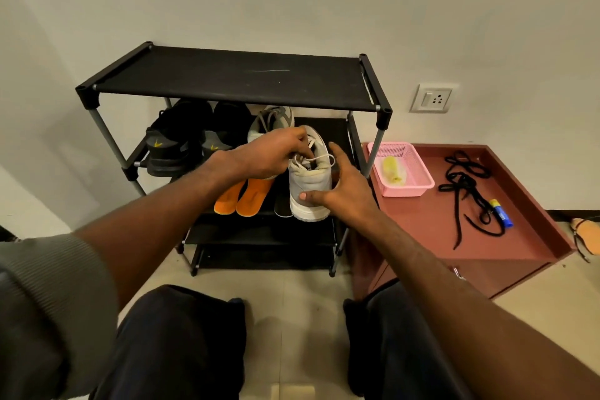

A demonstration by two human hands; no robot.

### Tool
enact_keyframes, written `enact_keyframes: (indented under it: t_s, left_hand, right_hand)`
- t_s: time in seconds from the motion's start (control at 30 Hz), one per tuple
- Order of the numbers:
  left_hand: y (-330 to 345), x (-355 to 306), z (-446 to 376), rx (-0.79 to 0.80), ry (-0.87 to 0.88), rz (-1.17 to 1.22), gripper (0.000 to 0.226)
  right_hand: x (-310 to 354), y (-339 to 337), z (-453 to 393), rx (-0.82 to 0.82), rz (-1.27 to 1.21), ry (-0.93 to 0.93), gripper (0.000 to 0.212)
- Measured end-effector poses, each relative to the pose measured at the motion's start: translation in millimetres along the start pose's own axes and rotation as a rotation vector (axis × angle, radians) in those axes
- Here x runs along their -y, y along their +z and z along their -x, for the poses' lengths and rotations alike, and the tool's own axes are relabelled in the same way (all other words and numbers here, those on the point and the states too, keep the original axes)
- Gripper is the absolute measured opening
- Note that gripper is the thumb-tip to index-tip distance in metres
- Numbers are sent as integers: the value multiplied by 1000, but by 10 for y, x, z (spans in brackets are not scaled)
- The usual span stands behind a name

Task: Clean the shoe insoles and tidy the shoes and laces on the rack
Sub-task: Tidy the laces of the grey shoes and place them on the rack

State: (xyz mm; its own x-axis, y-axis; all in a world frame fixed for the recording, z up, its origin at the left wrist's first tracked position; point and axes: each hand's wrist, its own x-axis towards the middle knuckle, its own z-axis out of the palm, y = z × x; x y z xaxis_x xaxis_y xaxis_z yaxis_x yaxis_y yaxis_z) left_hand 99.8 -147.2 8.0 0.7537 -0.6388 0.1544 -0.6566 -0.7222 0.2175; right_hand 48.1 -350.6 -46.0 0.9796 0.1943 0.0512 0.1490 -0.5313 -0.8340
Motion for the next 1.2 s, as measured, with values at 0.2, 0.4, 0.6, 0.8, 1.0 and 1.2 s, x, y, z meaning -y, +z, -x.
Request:
enact_keyframes:
  t_s: [0.2,0.4,0.6,0.8,1.0,1.2]
  left_hand:
    - [110,-94,86,-176,-105,153,36]
    - [387,-218,284,-547,-294,511,19]
    - [850,-309,485,-625,-270,620,22]
    - [1004,-174,541,-512,-193,475,45]
    - [1053,-151,540,-552,-194,488,40]
    - [1042,-129,545,-555,-179,502,32]
  right_hand:
    - [-31,38,0,-65,147,-75,92]
    - [58,56,-30,-204,127,-148,103]
    - [-80,98,24,-243,187,-238,71]
    - [-143,45,-118,-93,402,-312,64]
    - [-59,-4,-237,-43,380,-309,88]
    - [-79,-18,-239,66,612,-284,86]
